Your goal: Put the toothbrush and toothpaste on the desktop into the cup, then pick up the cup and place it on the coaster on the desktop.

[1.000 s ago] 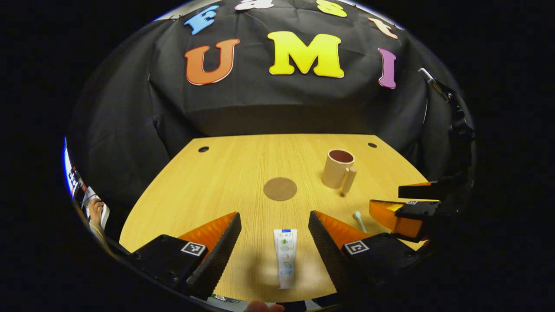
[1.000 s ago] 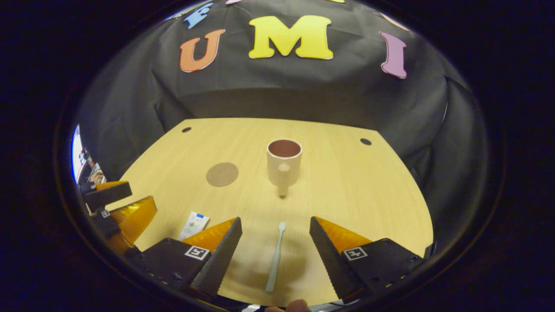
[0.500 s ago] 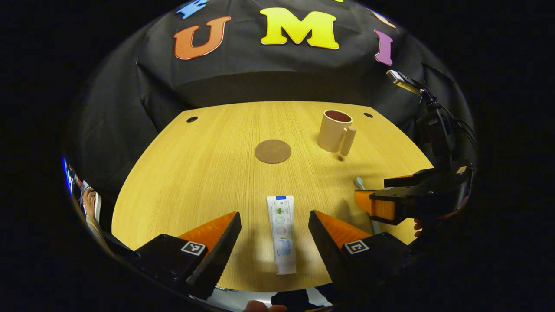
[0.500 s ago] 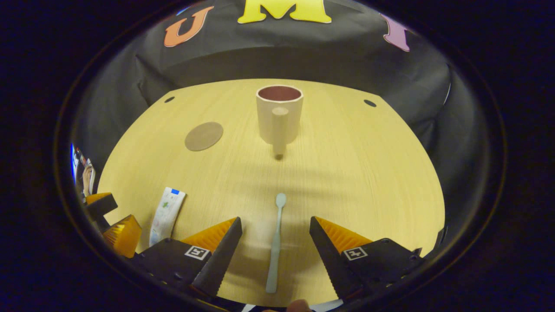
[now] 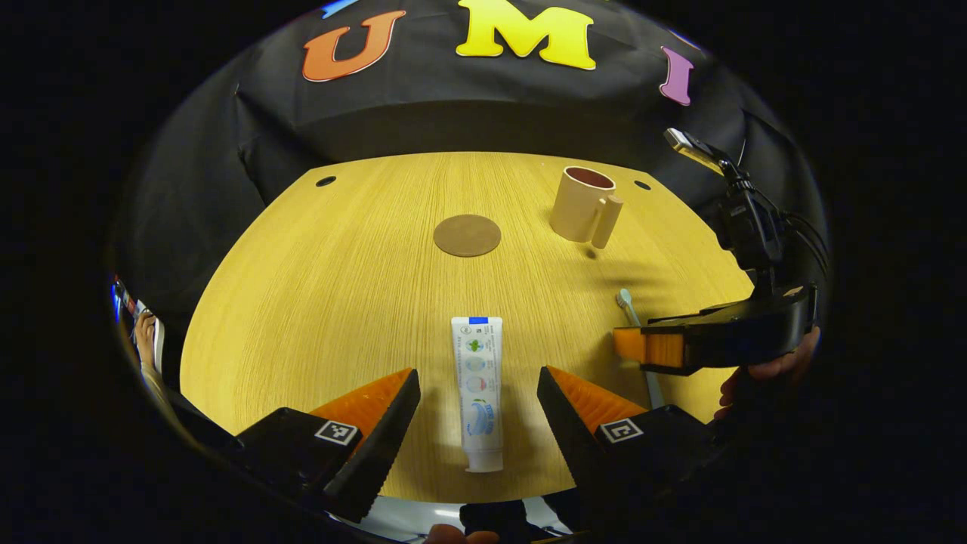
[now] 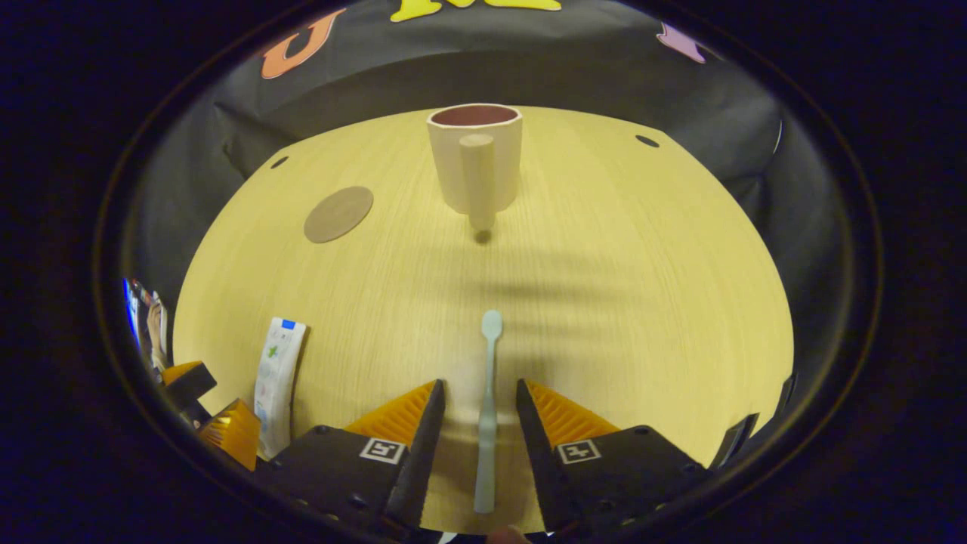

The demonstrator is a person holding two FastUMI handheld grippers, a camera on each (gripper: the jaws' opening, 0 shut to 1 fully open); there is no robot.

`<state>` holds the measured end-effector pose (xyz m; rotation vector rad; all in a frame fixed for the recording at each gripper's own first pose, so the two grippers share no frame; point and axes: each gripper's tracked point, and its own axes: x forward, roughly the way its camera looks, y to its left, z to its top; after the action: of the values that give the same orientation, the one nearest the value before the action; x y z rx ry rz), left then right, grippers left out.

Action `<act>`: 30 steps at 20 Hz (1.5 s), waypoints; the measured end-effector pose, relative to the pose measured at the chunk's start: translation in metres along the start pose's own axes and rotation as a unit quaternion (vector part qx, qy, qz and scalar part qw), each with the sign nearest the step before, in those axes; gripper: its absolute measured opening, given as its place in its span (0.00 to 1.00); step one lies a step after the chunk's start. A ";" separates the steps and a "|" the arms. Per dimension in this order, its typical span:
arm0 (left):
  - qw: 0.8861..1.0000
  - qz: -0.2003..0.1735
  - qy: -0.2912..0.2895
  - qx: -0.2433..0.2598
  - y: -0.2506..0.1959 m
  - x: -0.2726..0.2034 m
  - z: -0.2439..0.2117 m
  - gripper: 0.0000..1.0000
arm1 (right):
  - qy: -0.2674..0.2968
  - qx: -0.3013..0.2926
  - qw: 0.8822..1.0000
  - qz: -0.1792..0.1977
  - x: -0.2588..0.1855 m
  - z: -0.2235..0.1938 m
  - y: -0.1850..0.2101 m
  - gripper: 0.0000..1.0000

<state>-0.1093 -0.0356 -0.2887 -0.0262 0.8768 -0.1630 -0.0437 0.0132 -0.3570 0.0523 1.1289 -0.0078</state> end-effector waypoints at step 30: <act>0.999 0.017 0.033 0.009 0.009 0.064 -0.040 0.65 | -0.040 0.016 0.998 0.038 -0.039 0.027 -0.006 0.00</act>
<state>-0.0990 -0.0350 -0.3636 0.0112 0.9407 -0.1407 -0.0359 0.0049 -0.3102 0.1221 1.0453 0.0399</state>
